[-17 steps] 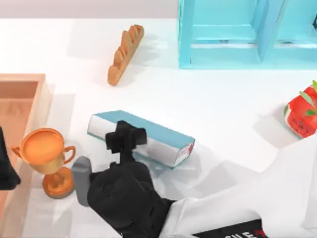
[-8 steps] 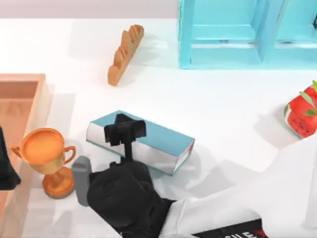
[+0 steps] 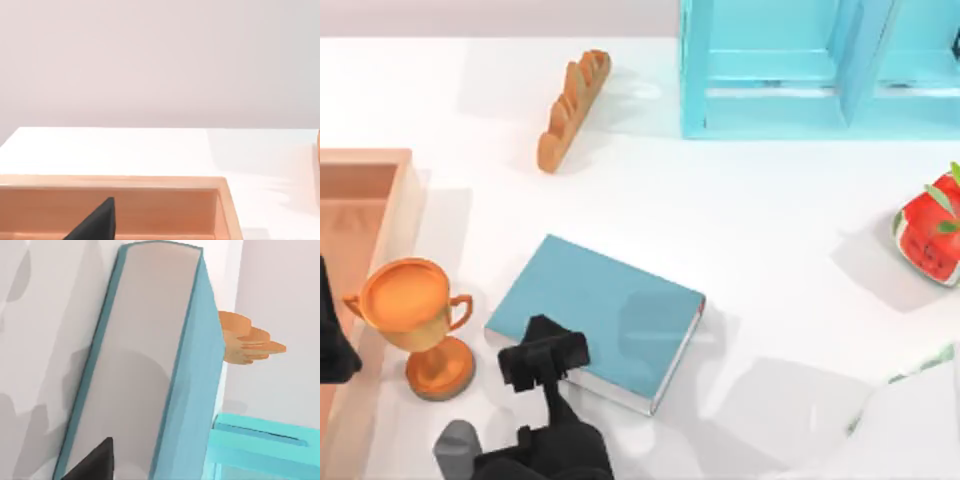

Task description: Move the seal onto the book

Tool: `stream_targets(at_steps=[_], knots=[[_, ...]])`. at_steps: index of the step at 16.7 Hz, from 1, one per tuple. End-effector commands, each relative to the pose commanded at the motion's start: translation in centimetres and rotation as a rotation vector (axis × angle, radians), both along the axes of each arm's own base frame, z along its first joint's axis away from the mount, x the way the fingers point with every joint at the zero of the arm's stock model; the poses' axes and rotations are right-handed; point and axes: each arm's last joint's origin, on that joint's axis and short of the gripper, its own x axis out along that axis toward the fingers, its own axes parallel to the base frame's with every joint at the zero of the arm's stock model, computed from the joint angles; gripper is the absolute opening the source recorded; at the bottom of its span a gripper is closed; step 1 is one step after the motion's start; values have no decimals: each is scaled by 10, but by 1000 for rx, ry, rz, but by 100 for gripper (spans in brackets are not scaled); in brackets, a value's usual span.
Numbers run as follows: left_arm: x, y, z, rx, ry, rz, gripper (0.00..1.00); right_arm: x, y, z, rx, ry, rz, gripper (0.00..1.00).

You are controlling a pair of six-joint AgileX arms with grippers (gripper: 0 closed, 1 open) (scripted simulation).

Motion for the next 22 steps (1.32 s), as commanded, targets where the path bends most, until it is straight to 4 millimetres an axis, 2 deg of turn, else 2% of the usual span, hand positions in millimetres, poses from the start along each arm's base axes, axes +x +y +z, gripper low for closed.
stream_targets(at_steps=[3,6,9,13,15,18,20,22], knots=[[0,0,0,0,0,0,100,-43,-1,7,18,-11,-17,100],[0,0,0,0,0,0,100,-70,-6,19,60,-40,-44,100],[0,0,0,0,0,0,100,-81,-9,22,72,-54,-48,100],[0,0,0,0,0,0,100,-79,-9,21,68,-52,-51,100],[0,0,0,0,0,0,100,-71,-14,22,79,-31,-65,100],[0,0,0,0,0,0,100,-38,-37,38,154,43,-132,100],[0,0,0,0,0,0,100,-8,-63,57,252,105,-202,100],[0,0,0,0,0,0,100,21,-100,81,389,159,-280,100]])
